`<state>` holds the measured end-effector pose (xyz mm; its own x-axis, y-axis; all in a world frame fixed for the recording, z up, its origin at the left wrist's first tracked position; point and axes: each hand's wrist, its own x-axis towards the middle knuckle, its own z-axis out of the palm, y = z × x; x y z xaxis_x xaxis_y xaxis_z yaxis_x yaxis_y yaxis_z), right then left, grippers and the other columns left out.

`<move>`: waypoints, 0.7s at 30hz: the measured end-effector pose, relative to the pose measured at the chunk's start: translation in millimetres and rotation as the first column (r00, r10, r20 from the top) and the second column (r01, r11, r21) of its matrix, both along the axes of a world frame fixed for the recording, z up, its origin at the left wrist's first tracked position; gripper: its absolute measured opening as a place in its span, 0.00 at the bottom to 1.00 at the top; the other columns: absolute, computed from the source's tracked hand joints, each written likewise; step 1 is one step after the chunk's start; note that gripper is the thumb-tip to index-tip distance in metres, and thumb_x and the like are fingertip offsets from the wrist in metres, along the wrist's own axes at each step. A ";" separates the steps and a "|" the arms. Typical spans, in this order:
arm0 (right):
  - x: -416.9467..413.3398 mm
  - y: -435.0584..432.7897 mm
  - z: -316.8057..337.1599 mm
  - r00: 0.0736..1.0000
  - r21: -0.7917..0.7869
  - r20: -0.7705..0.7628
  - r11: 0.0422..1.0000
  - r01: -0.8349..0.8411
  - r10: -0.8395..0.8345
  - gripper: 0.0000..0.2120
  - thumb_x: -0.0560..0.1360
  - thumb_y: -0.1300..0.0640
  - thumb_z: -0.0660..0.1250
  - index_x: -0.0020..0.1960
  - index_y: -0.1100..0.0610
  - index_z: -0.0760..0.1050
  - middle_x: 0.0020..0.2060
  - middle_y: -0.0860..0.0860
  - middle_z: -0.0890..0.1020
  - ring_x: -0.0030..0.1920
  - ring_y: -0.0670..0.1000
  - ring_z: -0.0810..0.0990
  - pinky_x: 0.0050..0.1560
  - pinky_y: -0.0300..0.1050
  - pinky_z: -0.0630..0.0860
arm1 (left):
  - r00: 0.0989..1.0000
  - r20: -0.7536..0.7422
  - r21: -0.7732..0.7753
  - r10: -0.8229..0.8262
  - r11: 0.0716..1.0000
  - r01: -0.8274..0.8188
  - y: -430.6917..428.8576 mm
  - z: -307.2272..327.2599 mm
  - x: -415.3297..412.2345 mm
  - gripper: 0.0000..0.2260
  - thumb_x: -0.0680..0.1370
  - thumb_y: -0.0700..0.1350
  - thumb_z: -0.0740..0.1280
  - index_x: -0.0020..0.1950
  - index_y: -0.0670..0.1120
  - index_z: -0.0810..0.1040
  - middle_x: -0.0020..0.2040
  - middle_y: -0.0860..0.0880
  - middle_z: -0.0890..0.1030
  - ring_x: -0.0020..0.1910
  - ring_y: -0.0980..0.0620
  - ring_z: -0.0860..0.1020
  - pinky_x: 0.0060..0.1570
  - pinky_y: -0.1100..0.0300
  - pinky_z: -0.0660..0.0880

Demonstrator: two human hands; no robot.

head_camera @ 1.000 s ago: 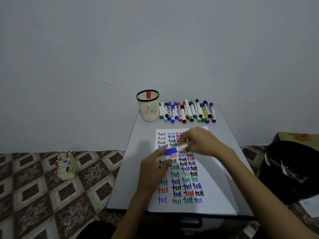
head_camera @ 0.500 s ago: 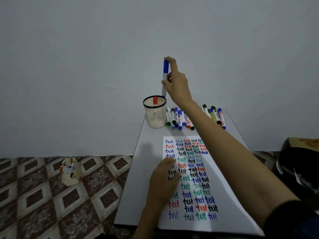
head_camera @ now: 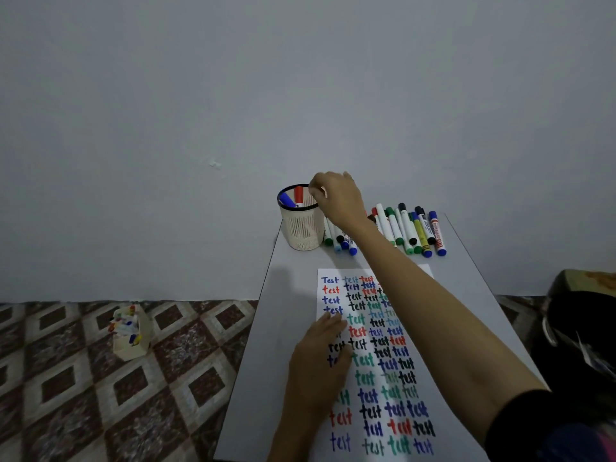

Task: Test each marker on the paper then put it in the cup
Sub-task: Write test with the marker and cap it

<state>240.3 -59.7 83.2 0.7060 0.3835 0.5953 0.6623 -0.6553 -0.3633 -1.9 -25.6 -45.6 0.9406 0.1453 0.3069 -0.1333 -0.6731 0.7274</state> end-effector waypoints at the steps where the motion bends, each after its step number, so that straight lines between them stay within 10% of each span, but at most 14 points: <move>1: 1.0 -6.9 -1.1 1.000 0.084 0.010 0.996 0.009 -0.009 0.10 0.80 0.57 0.60 0.55 0.60 0.78 0.48 0.55 0.82 0.50 0.55 0.78 0.62 0.51 0.68 | 1.000 0.006 -0.008 -0.003 1.000 0.003 0.0 0.2 -0.6 0.22 0.74 0.53 0.63 0.66 0.49 0.74 0.65 0.61 0.68 0.69 0.59 0.66 0.70 0.60 0.62; 5: 9.5 -55.2 -10.0 0.960 0.200 -0.070 0.939 0.281 -0.273 0.12 0.79 0.62 0.58 0.59 0.57 0.77 0.54 0.55 0.81 0.55 0.54 0.78 0.58 0.52 0.73 | 1.000 -0.002 -0.032 -0.011 0.999 0.011 -0.6 2.4 -2.6 0.21 0.74 0.53 0.63 0.67 0.50 0.73 0.64 0.62 0.68 0.69 0.60 0.66 0.69 0.61 0.62; 9: 11.5 -124.3 -35.0 0.760 -0.062 -0.324 0.814 0.577 -0.564 0.19 0.74 0.59 0.63 0.65 0.59 0.71 0.62 0.60 0.74 0.63 0.60 0.71 0.62 0.56 0.67 | 1.000 -0.009 -0.061 -0.012 0.998 0.012 -1.3 5.4 -4.1 0.21 0.73 0.51 0.63 0.66 0.50 0.73 0.63 0.62 0.68 0.68 0.60 0.66 0.69 0.59 0.63; 17: -3.3 -194.0 -75.6 0.677 -0.115 -0.514 0.824 0.555 -0.527 0.09 0.71 0.58 0.69 0.47 0.64 0.78 0.41 0.60 0.80 0.39 0.56 0.76 0.32 0.42 0.69 | 1.000 -0.016 -0.067 -0.011 0.998 0.010 -2.7 10.0 -7.1 0.20 0.74 0.48 0.66 0.66 0.48 0.74 0.63 0.59 0.69 0.67 0.57 0.68 0.69 0.54 0.65; 21: -12.7 -199.7 -79.5 0.680 0.028 -0.503 0.776 0.630 -0.533 0.08 0.73 0.62 0.69 0.51 0.64 0.81 0.43 0.60 0.81 0.39 0.55 0.75 0.38 0.45 0.72 | 1.000 -0.010 -0.083 -0.009 0.996 0.009 -3.7 11.7 -8.0 0.19 0.74 0.45 0.67 0.65 0.47 0.74 0.62 0.58 0.70 0.67 0.57 0.68 0.69 0.55 0.65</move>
